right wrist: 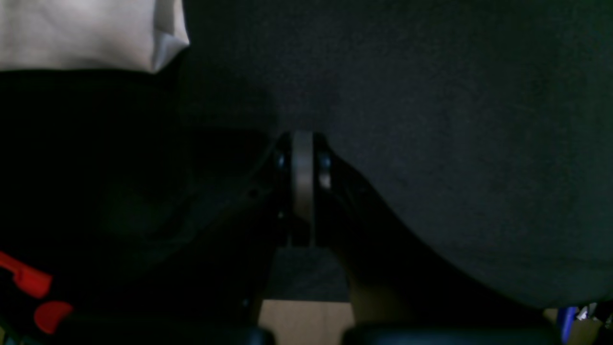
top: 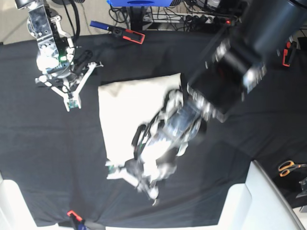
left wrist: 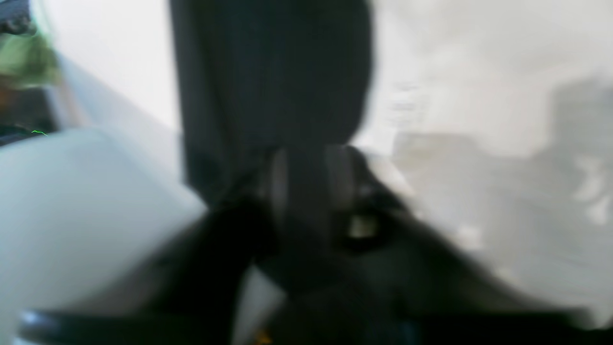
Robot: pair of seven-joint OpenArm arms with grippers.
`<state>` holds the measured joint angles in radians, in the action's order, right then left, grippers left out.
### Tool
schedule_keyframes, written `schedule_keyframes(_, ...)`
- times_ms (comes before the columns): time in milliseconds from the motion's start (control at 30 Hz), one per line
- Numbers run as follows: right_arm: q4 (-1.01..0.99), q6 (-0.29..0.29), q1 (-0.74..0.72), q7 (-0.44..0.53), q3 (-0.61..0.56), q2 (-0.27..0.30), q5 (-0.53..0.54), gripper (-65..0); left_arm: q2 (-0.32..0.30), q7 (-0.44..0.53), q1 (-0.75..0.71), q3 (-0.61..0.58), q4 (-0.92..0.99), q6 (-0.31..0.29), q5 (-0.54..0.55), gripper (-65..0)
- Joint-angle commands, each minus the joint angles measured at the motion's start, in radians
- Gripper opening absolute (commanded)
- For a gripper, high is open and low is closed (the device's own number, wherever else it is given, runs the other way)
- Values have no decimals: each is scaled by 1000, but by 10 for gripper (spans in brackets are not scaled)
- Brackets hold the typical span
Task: Fold the T-shirt properly
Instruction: 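Lift the left gripper off the flattened shirt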
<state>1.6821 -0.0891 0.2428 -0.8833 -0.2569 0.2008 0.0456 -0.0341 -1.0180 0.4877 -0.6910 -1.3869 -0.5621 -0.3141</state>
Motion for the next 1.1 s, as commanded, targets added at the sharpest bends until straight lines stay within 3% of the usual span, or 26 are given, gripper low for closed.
schedule_keyframes(0, 20, -1, -10, 14, 3, 7, -6, -635, 6, -3, -28, 46, -53, 0, -7, -650)
schedule_keyframes(167, 37, 7, -10, 16, 1, 7, -5, -636, 6, 3, -294, 232, -227, 0, -9, -650)
schedule_keyframes(233, 39, 45, -16, 16, 1, 7, -5, -636, 3, 3, -381, 297, -306, 1, -15, -650)
schedule_keyframes(300, 26, 73, -40, 14, 1, 7, -5, -636, -11, 3, -458, 350, -381, 1, -82, -650)
schedule_keyframes(467, 10, 78, -58, 14, 0, 7, -5, -636, -16, 11, -614, 386, -423, 1, -325, -650)
schedule_keyframes(567, 11, 78, -63, 14, -37, 1, -5, -636, -13, 100, -700, 393, -444, 1, -310, -650)
schedule_keyframes(667, 8, 78, -79, 11, -101, -4, -5, -636, 3, 153, -745, 391, -460, 3, -273, -650)
schedule_keyframes(833, 10, 78, -78, 13, -121, -5, -6, -636, 33, 161, -746, 382, -444, 95, -271, -650)
schedule_keyframes(1067, 10, 78, -73, 14, -120, -2, -6, -636, 32, 252, -705, 388, -265, 99, -271, -650)
